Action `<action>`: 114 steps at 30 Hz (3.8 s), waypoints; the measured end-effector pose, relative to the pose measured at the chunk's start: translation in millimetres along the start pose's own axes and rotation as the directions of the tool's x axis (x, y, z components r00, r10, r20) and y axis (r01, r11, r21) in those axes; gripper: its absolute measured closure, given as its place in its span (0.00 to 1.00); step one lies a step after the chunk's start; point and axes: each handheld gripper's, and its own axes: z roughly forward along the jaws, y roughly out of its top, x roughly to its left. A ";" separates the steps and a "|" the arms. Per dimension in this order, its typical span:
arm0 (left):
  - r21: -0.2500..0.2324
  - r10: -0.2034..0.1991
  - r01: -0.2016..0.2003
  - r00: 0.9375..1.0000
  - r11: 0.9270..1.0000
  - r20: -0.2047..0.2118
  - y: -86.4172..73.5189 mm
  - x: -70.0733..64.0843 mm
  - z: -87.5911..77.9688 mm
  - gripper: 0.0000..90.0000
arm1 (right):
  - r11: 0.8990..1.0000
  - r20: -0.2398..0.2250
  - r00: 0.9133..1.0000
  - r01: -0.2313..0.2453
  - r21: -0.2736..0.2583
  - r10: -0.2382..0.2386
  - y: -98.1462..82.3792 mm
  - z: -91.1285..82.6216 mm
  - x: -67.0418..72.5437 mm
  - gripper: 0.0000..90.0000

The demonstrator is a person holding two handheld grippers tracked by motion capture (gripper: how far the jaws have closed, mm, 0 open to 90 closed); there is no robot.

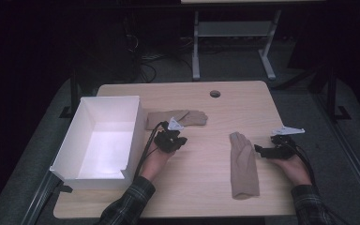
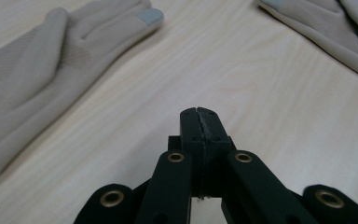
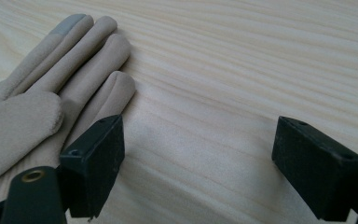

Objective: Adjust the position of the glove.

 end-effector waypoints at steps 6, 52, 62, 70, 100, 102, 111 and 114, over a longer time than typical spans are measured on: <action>-0.008 -0.004 0.003 0.999 1.000 -0.053 12.5 12.7 10.8 0.99 | 1.000 0.000 1.000 -0.001 0.000 0.001 0.0 0.0 0.1 0.19; 0.018 -0.032 0.032 0.999 0.999 -0.034 13.3 29.1 59.0 1.00 | 1.000 -0.003 1.000 0.003 0.000 -0.003 0.1 0.1 -0.5 0.19; 0.022 0.013 -0.014 0.999 1.000 0.046 13.3 0.0 59.5 1.00 | 1.000 -0.002 1.000 0.003 0.000 -0.003 0.2 0.1 -0.5 0.19; 0.028 0.048 -0.051 0.995 0.998 0.086 16.7 -18.3 61.1 1.00 | 1.000 -0.003 1.000 0.003 0.001 -0.003 0.2 0.1 -0.5 0.19; 0.075 -0.063 0.069 0.994 0.995 -0.088 3.7 34.7 41.2 1.00 | 1.000 -0.003 1.000 0.003 0.001 -0.003 0.1 0.1 -0.4 0.19; 0.081 -0.058 0.065 0.994 0.995 -0.088 1.9 30.7 38.6 1.00 | 1.000 -0.003 1.000 0.003 0.000 -0.003 0.2 0.1 -0.5 0.19; 0.138 -0.058 0.063 0.997 0.988 -0.041 -3.0 17.2 27.5 1.00 | 1.000 -0.005 1.000 0.006 0.001 -0.006 0.3 0.3 -0.7 0.19; 0.157 -0.047 0.047 0.999 0.986 -0.008 -5.4 11.5 23.0 1.00 | 1.000 -0.005 1.000 0.005 0.001 -0.005 0.3 0.3 -0.7 0.19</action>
